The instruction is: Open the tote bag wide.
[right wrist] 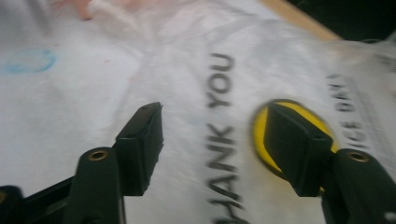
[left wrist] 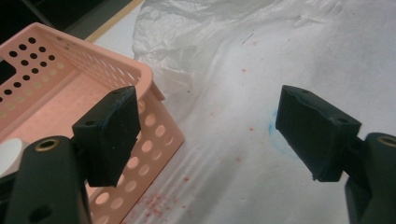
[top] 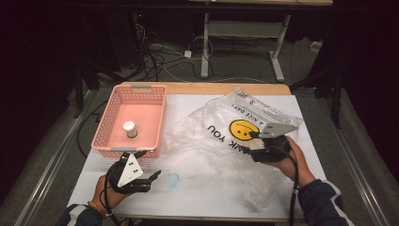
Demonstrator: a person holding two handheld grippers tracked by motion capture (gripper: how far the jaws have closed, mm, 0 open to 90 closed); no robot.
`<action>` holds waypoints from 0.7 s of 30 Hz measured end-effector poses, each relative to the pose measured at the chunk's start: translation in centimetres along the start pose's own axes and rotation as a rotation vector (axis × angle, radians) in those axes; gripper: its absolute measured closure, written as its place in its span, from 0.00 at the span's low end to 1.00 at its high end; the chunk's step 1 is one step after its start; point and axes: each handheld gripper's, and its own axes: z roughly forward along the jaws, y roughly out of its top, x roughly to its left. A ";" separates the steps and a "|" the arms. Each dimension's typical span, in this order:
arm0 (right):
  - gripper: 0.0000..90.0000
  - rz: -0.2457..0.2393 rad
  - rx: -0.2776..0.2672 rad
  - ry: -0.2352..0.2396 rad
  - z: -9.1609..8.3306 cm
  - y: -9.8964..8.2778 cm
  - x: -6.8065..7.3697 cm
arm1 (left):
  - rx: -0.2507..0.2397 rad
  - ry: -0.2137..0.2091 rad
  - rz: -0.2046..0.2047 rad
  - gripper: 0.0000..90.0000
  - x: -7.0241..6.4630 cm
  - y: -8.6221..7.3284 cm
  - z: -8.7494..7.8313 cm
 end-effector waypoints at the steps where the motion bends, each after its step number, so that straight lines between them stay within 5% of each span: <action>1: 0.38 -0.018 0.014 0.018 0.7 0.3 0.5 | 0.004 -0.003 -0.006 0.22 0.0 0.0 0.1; 5: 0.27 -0.027 0.086 0.050 3.1 1.0 2.1 | 0.015 -0.016 -0.005 0.20 -0.1 0.0 0.3; 11: 0.29 -0.133 0.213 0.108 5.9 0.8 4.1 | 0.017 -0.014 -0.001 0.20 -0.2 0.1 0.4; 17: 0.62 -0.174 0.316 0.076 7.4 -0.3 4.4 | 0.017 -0.011 0.003 0.20 -0.2 0.0 0.2; 19: 0.79 -0.160 0.311 0.079 7.5 -0.5 4.1 | 0.017 -0.009 0.004 0.20 -0.1 0.0 0.2; 21: 0.84 -0.150 0.301 0.082 7.3 -0.4 4.0 | 0.017 -0.008 0.003 0.20 -0.1 0.0 0.2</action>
